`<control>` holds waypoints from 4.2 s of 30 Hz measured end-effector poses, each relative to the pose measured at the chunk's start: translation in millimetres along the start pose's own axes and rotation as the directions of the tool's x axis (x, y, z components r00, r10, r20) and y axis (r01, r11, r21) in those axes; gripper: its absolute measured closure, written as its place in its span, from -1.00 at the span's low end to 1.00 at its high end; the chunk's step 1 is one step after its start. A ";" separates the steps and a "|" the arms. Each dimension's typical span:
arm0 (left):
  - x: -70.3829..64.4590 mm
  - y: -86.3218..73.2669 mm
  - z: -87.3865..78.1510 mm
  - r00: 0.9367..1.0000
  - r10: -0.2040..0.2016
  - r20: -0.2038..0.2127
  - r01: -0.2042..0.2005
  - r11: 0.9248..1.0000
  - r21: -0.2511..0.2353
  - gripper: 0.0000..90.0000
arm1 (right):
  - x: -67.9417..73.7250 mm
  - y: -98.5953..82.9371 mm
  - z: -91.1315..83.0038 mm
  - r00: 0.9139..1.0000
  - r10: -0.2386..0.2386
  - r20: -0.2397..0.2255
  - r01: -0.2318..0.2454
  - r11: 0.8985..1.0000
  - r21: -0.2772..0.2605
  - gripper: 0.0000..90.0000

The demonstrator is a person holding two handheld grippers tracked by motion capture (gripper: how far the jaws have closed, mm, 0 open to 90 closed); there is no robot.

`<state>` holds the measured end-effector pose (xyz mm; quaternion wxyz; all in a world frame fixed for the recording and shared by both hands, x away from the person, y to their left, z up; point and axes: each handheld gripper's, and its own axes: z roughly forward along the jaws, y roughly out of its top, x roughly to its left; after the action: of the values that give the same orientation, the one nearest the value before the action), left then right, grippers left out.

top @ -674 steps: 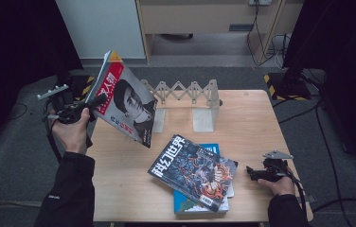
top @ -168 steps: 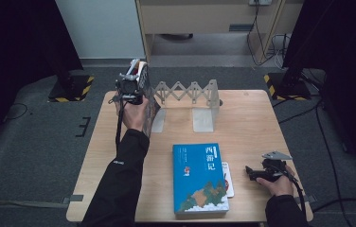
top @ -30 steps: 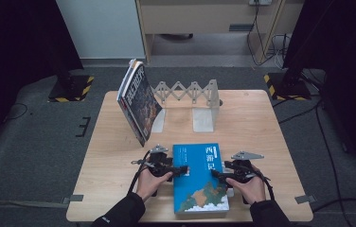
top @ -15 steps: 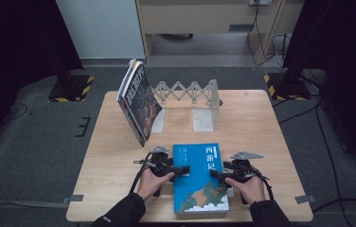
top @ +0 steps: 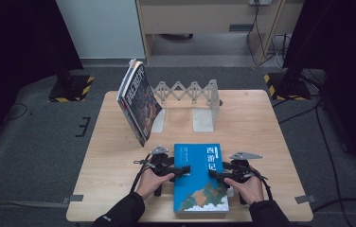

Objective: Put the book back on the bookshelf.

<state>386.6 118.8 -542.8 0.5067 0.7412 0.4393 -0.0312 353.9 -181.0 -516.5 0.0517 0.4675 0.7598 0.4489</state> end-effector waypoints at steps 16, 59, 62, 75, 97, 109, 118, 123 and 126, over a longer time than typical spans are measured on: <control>-0.5 3.5 -3.3 0.997 -0.071 -0.006 0.071 0.997 0.029 -0.75 | -0.4 -1.3 1.2 1.000 0.027 -0.007 -0.027 1.000 -0.007 -0.48; -20.8 21.5 -18.4 0.981 -0.156 0.114 0.150 0.987 0.060 -0.11 | -8.9 -3.6 -0.3 0.982 0.157 -0.105 -0.162 0.986 -0.041 -0.49; -20.5 21.4 -16.4 0.979 -0.165 0.116 0.157 0.985 0.075 -0.11 | -7.8 -3.3 0.1 0.984 0.147 -0.103 -0.152 0.988 -0.037 -0.49; -19.5 21.5 -7.9 0.971 -0.208 0.115 0.196 0.975 0.105 -0.11 | -6.0 -2.2 1.3 0.987 0.127 -0.101 -0.130 0.991 -0.024 -0.49; -16.3 23.5 -8.9 0.960 -0.224 0.168 0.213 0.974 0.082 0.06 | -13.5 -0.7 0.1 0.985 0.109 -0.134 -0.115 0.993 -0.036 -0.45; -37.0 42.7 -16.4 0.985 -0.093 0.145 0.084 0.994 0.064 0.21 | -15.0 5.1 -2.3 0.981 0.111 -0.157 -0.121 0.991 -0.056 -0.49; -39.1 38.3 -13.2 0.989 -0.069 0.129 0.072 0.997 -0.021 0.22 | -13.6 4.6 -6.5 0.984 0.125 -0.128 -0.139 0.984 -0.114 -0.32; -37.5 32.8 -6.8 0.985 -0.098 0.145 0.104 0.994 -0.038 0.13 | -12.4 3.7 -5.5 0.987 0.111 -0.120 -0.125 0.985 -0.121 -0.27; -38.0 29.6 -3.4 0.977 -0.133 0.169 0.143 0.989 -0.047 0.07 | -11.2 4.4 -6.0 0.985 0.111 -0.131 -0.128 0.984 -0.122 -0.23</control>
<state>382.2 94.9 -501.1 0.5596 0.6884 0.4470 -0.1146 360.1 -192.7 -513.5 0.0076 0.4792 0.7013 0.5277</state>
